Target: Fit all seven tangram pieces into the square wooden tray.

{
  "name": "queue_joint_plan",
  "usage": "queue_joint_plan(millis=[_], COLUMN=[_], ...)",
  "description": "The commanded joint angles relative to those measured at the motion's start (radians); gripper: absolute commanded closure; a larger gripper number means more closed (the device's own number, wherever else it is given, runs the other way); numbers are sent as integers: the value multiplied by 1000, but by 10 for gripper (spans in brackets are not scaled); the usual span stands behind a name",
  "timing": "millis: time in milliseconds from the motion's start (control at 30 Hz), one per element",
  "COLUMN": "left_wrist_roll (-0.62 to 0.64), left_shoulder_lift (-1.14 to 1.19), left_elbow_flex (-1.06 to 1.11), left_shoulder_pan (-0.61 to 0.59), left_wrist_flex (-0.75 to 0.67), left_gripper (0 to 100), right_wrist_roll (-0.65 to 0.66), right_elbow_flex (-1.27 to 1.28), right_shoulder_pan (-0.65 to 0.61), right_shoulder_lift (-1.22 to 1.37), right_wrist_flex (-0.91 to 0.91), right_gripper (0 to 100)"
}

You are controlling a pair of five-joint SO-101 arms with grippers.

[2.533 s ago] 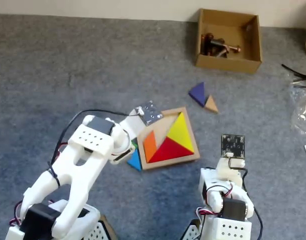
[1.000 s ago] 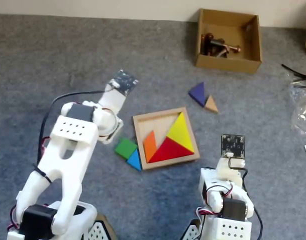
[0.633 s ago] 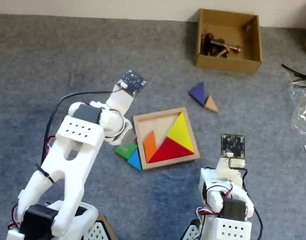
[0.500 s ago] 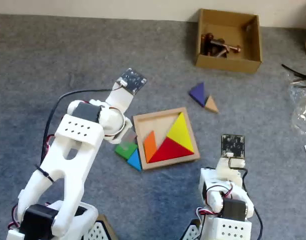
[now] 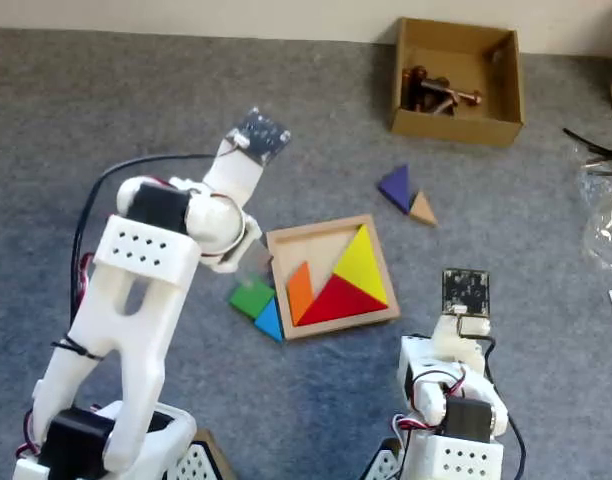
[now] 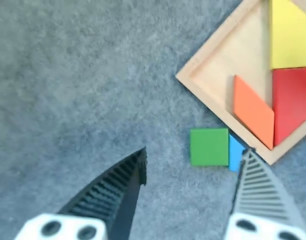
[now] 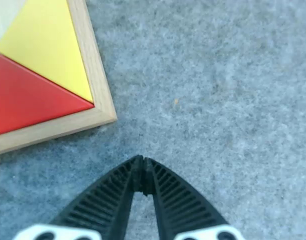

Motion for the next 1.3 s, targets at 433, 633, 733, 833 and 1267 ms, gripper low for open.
queue_joint_plan(millis=[433, 633, 733, 833, 1267], left_wrist_roll=[5, 5, 5, 5, 6], left_shoulder_lift=[526, 591, 641, 694, 1038], left_elbow_flex=[-582, -713, -756, -822, -1245], left_shoulder_pan=[1, -113, -163, -174, -193], left_wrist_flex=[212, 210, 209, 207, 54], left_gripper=[723, 723, 723, 723, 723], right_wrist_roll=[-11, -11, -11, -11, -11], right_elbow_flex=[114, 114, 114, 114, 114], right_shoulder_pan=[-16, -16, -16, -16, -16], right_shoulder_lift=[-15, -15, -15, -15, -15], right_wrist_flex=[-16, -16, -16, -16, -16], right_gripper=[994, 994, 994, 994, 994])
